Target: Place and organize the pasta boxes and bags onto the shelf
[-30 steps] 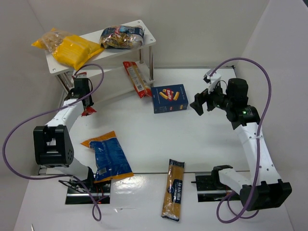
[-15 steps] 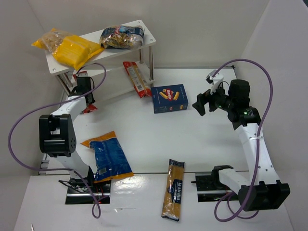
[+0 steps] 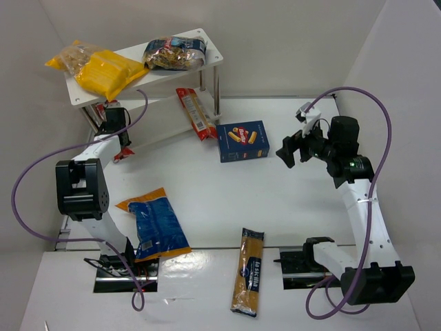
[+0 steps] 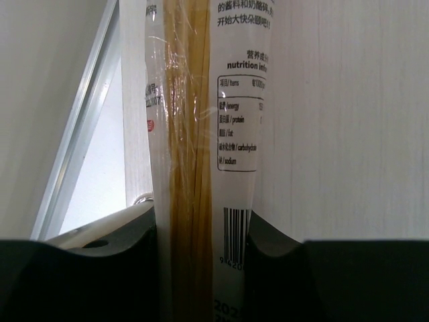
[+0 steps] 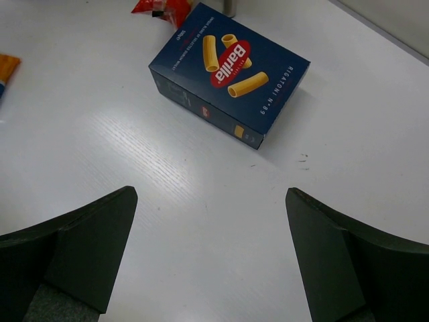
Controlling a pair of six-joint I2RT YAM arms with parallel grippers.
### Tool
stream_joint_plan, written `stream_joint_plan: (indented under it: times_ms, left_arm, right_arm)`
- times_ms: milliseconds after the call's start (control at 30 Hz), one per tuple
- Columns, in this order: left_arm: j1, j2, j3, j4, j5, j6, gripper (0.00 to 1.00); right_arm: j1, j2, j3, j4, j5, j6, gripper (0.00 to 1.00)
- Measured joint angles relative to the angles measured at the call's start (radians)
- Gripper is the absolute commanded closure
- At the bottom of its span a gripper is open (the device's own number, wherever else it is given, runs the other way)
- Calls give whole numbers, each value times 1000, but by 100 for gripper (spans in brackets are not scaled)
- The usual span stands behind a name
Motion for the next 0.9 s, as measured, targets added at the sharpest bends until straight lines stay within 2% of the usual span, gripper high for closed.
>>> stream_joint_plan:
  times_ms: [67, 167, 233, 400, 633, 900]
  left_arm:
    - [1, 7, 9, -1, -5, 8, 88]
    - [1, 11, 14, 1, -7, 15, 69]
    - [1, 11, 14, 0, -7, 15, 61]
    - [-6, 11, 27, 11, 3, 13, 21]
    - [-28, 10, 60, 39, 24, -7, 1]
    - [-42, -51, 60, -26, 20, -11, 1]
  right_arm:
    - [0, -2, 0, 0, -6, -5, 0]
    - [-1, -7, 0, 0, -9, -11, 0]
    - [-6, -12, -3, 0, -15, -12, 0]
    - [-9, -23, -16, -4, -30, -19, 0]
    - [-9, -45, -32, -3, -40, -19, 0]
    - [-9, -75, -51, -5, -50, -20, 0]
